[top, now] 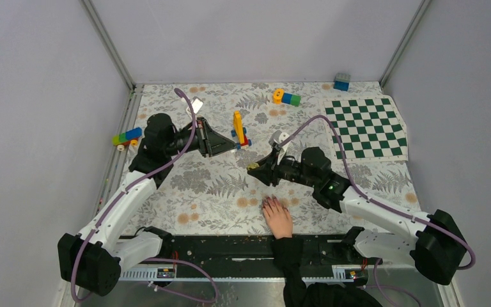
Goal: Paint the nails
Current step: Close the nail polish bottle.
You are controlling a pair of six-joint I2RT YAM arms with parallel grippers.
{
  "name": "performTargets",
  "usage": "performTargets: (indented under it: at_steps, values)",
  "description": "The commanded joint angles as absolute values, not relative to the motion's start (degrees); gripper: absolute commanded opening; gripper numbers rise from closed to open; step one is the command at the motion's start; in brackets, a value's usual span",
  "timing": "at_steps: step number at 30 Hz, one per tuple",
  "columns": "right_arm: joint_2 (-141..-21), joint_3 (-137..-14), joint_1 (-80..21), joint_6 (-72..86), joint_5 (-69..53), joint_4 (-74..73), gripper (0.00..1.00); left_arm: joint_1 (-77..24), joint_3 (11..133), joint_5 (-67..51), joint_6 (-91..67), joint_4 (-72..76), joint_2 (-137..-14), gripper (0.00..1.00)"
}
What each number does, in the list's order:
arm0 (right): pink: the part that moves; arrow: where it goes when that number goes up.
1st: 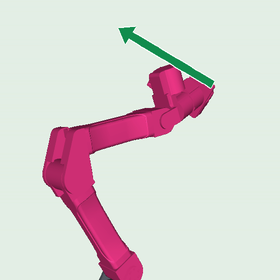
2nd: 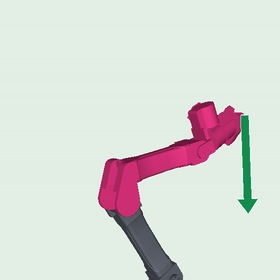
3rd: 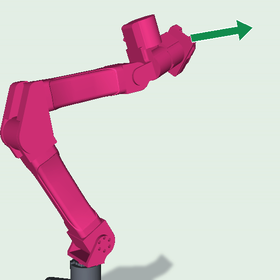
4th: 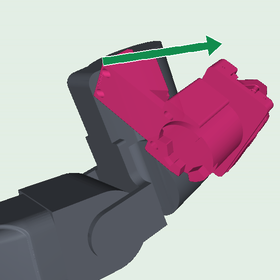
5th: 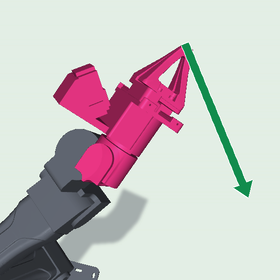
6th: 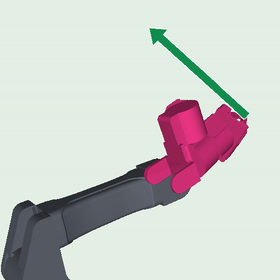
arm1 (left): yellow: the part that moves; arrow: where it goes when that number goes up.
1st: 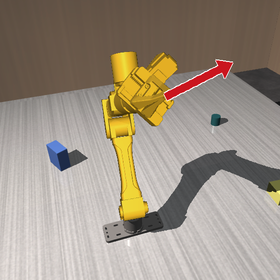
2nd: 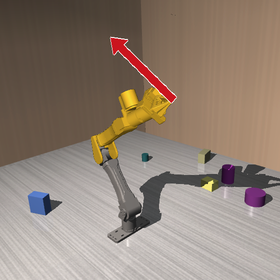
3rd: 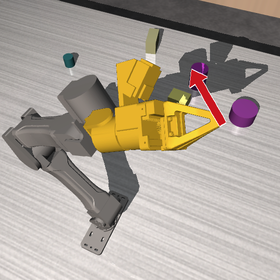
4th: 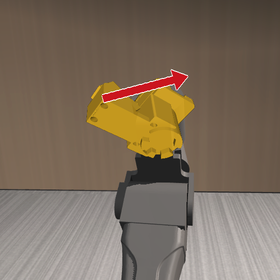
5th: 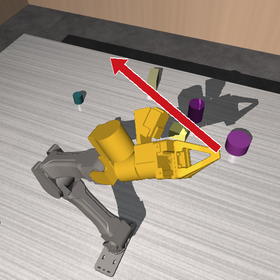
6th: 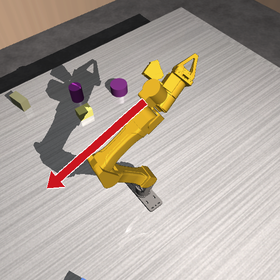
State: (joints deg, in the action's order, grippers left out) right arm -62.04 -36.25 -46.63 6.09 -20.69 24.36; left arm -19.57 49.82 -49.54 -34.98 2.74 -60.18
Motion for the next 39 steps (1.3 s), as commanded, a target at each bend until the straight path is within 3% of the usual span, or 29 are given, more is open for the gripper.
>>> performTargets:
  at_steps: [1,39]
  values:
    - [-64.2,-40.0,-49.3,6.7,-21.8,28.9,0.0,-19.6,50.0,-50.7,-35.1,6.9,-59.6,0.0]
    - [-67.3,-46.6,-51.3,3.4,-19.1,21.3,0.0,-21.5,48.9,-51.7,-37.1,9.6,-60.6,0.0]
